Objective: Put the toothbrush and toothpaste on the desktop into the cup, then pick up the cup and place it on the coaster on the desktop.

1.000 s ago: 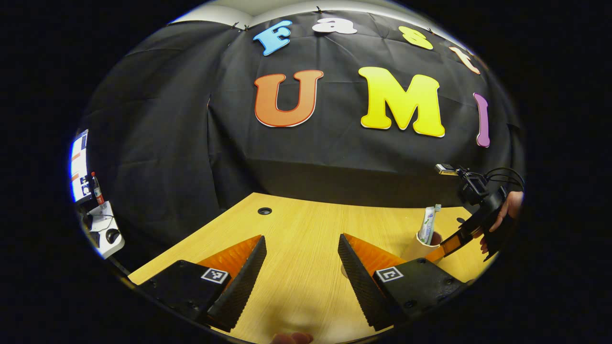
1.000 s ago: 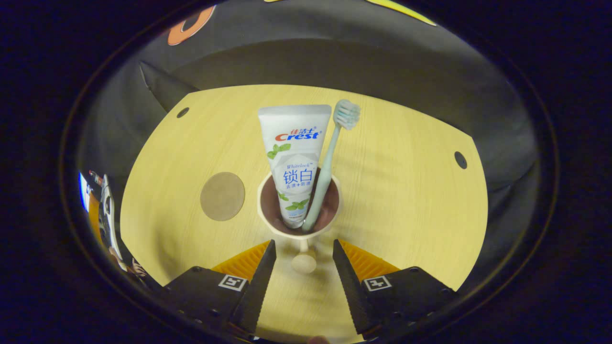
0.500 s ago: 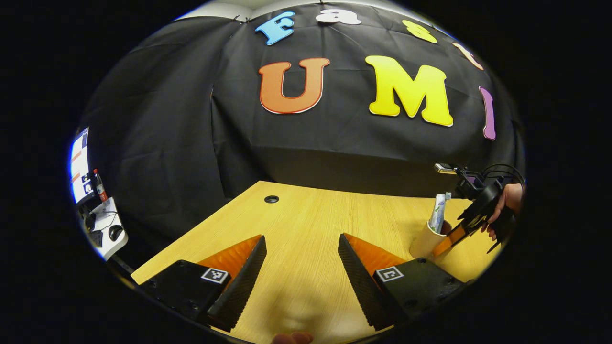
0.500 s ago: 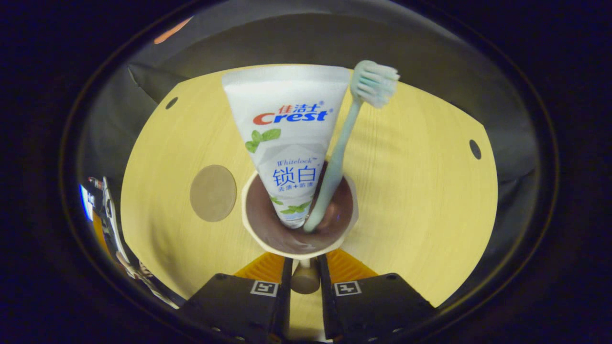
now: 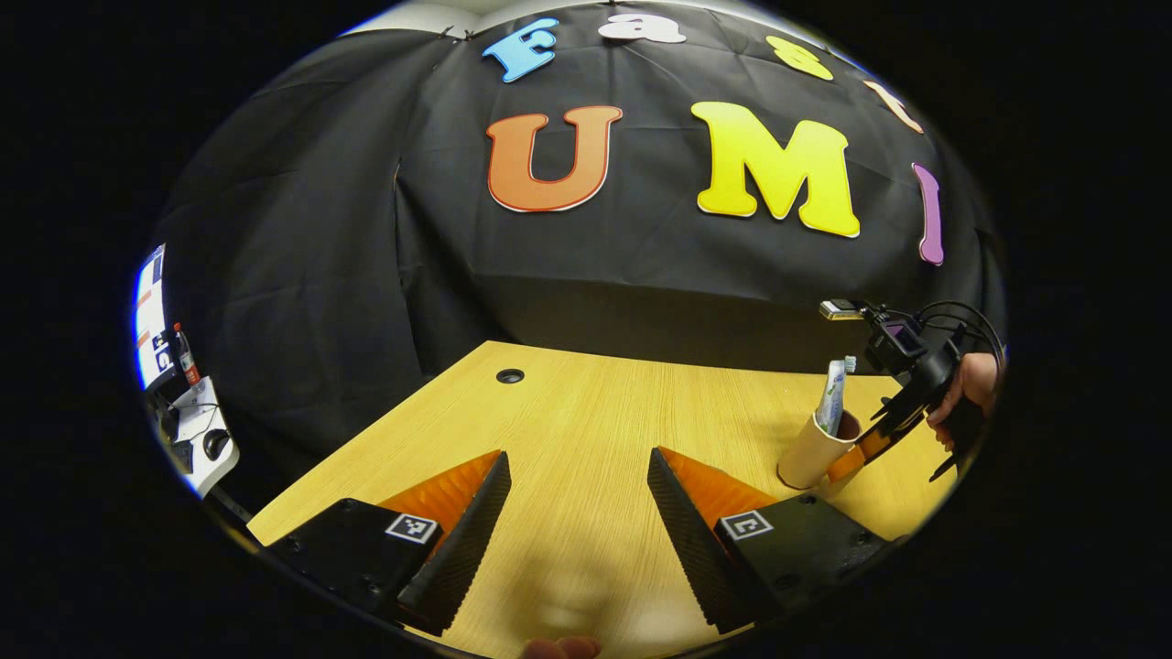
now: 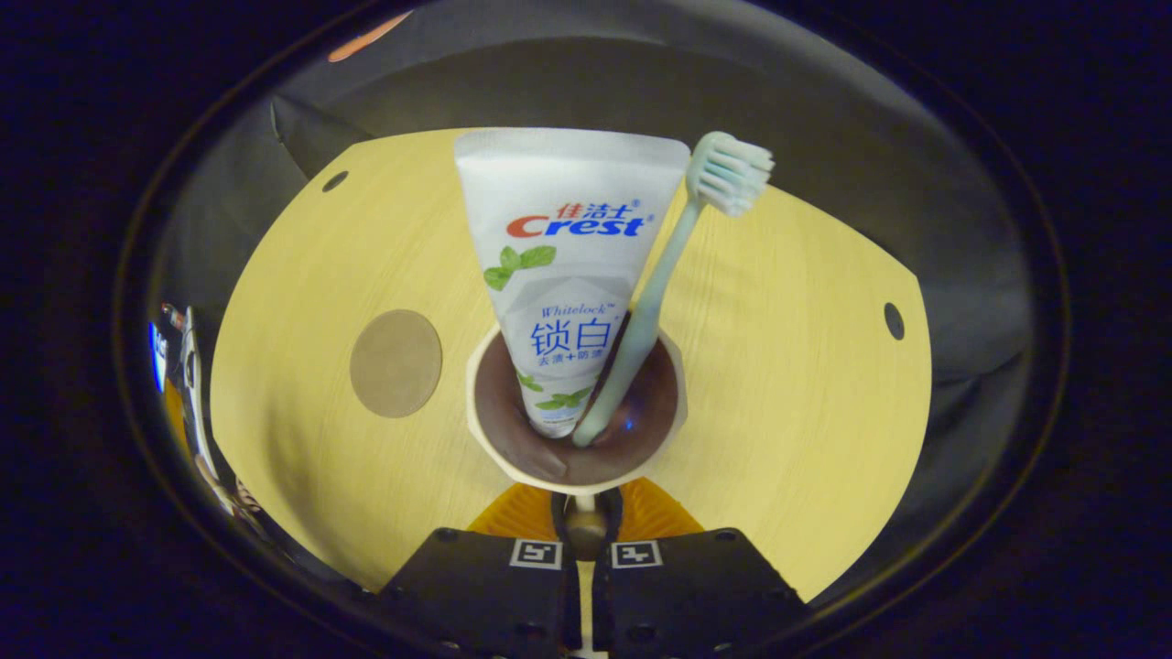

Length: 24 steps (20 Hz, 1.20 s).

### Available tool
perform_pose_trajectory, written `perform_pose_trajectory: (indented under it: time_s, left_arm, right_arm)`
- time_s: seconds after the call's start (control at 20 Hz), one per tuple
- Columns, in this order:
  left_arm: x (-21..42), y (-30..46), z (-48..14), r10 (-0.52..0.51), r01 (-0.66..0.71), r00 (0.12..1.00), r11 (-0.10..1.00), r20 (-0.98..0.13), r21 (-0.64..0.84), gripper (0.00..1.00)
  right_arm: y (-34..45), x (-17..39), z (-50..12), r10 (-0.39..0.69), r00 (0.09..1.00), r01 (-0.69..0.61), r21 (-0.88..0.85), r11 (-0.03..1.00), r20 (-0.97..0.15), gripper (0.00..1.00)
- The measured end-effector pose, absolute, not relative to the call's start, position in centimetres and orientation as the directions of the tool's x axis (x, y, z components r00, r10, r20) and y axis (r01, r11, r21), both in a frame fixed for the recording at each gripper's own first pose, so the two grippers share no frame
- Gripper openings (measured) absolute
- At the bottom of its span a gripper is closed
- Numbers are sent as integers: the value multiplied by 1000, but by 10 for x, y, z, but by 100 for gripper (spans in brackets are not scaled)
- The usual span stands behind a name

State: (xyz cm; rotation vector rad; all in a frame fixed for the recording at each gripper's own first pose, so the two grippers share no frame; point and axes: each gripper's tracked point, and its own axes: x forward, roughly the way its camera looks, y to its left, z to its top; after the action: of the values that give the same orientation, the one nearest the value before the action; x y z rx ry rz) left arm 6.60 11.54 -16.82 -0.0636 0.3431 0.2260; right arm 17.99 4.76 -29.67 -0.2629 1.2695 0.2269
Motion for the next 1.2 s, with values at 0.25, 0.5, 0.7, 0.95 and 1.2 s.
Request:
perform_pose_trajectory:
  time_s: [0.25, 0.5, 0.7, 0.95, 1.2]
  left_arm:
    - [57, 123, -164, 225, -248, 914, 969, -339, -25, 100]
    - [35, 144, -163, 265, -291, 900, 956, -346, -26, 96]
    - [17, 165, -163, 309, -334, 887, 943, -344, -13, 96]
    - [2, 186, -167, 355, -388, 864, 921, -356, -23, 96]
    - [-9, 200, -171, 378, -416, 849, 909, -368, -27, 96]
  right_arm:
    - [63, 182, -281, 42, 323, -340, -74, 938, -946, 5]
    - [126, 175, -278, 94, 305, -415, -43, 909, -948, 5]
    - [167, 170, -280, 109, 285, -481, -44, 875, -952, 5]
    - [195, 167, -291, 88, 269, -529, -70, 846, -959, 5]
    - [195, 168, -299, 49, 247, -532, -93, 842, -968, 7]
